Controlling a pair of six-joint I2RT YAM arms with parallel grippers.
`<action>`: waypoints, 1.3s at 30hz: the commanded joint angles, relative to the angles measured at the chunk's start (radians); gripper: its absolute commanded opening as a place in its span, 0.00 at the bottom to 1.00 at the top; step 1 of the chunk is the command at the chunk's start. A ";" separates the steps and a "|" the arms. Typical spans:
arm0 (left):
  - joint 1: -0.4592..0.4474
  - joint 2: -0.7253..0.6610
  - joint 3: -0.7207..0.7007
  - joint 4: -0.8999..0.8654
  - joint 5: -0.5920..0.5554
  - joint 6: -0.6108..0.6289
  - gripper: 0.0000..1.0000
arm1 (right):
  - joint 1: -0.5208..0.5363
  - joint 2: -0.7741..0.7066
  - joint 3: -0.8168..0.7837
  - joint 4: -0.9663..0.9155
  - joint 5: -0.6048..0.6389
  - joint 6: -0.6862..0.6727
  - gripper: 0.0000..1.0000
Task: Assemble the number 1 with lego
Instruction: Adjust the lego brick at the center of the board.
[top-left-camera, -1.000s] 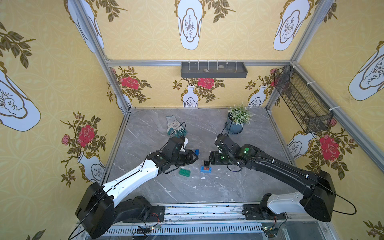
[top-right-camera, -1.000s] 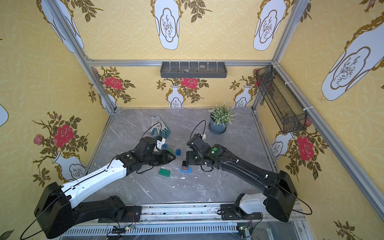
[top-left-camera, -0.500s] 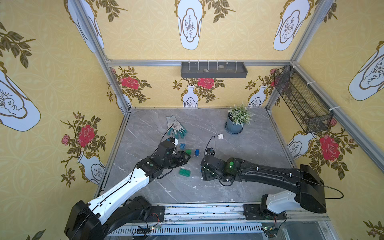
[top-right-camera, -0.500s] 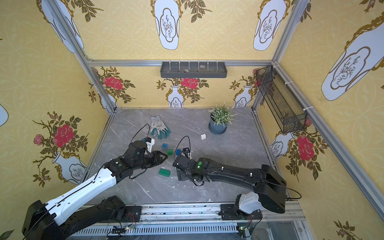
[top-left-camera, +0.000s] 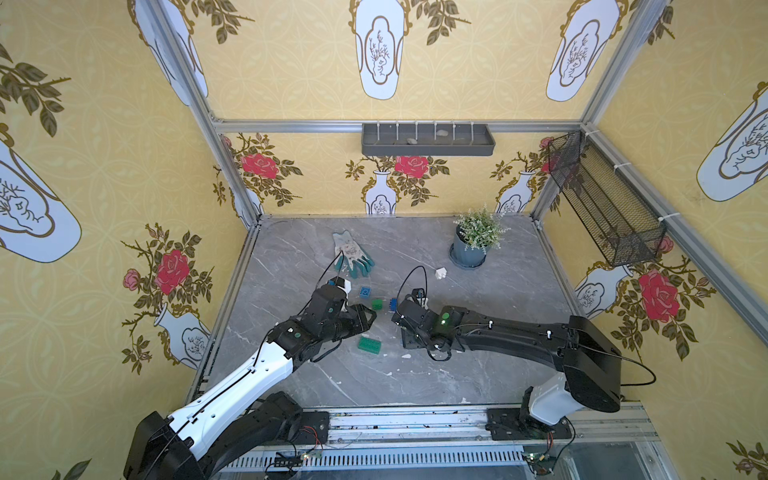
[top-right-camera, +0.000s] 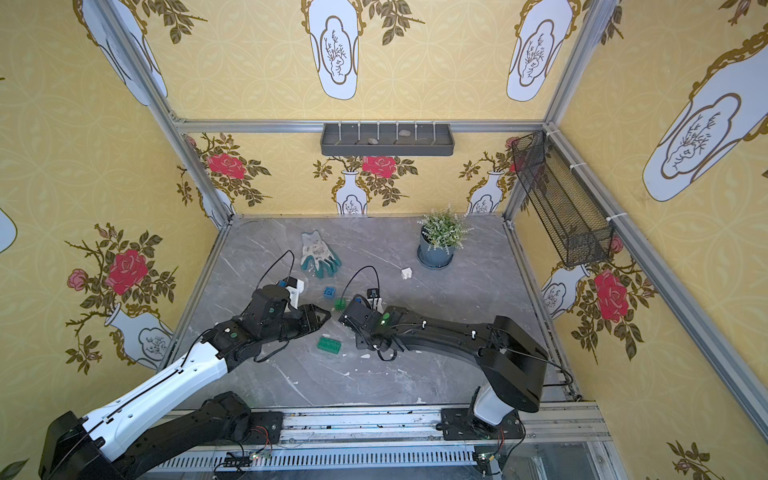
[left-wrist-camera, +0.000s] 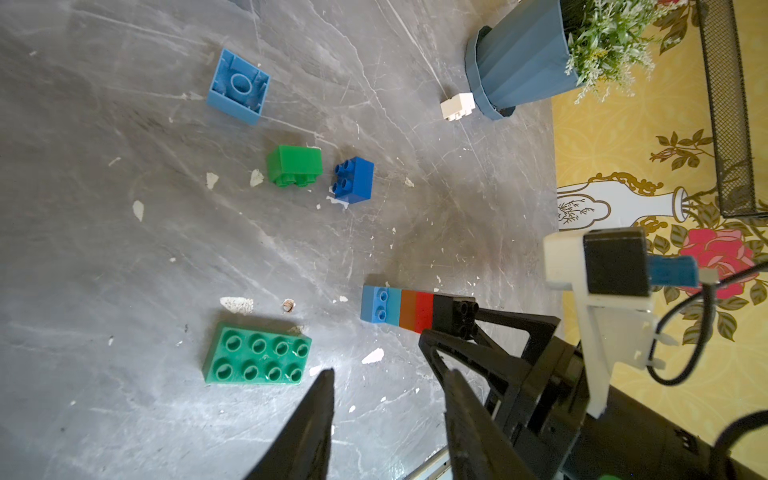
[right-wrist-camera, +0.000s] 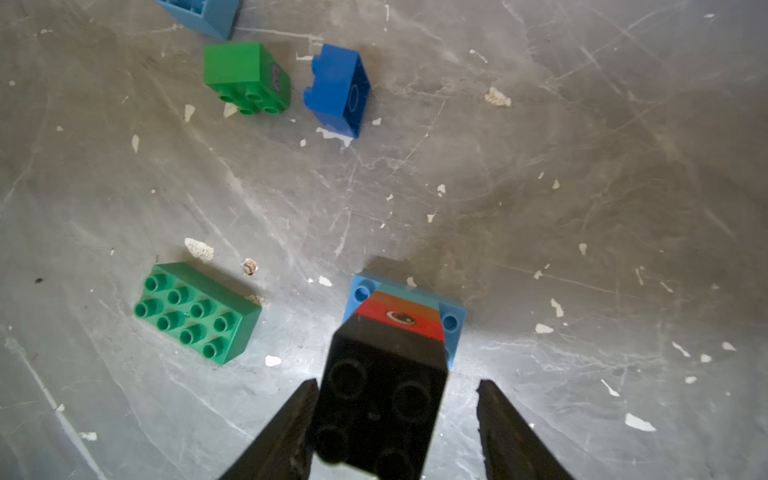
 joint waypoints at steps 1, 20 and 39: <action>0.002 0.003 -0.007 0.000 -0.006 0.009 0.45 | -0.009 0.009 0.012 -0.023 0.018 -0.003 0.60; 0.002 0.030 -0.015 0.019 0.000 -0.007 0.45 | -0.081 -0.051 -0.027 -0.061 -0.002 -0.143 0.50; 0.002 0.018 -0.027 0.025 -0.010 -0.007 0.44 | -0.010 -0.179 -0.304 0.330 0.094 -0.180 0.61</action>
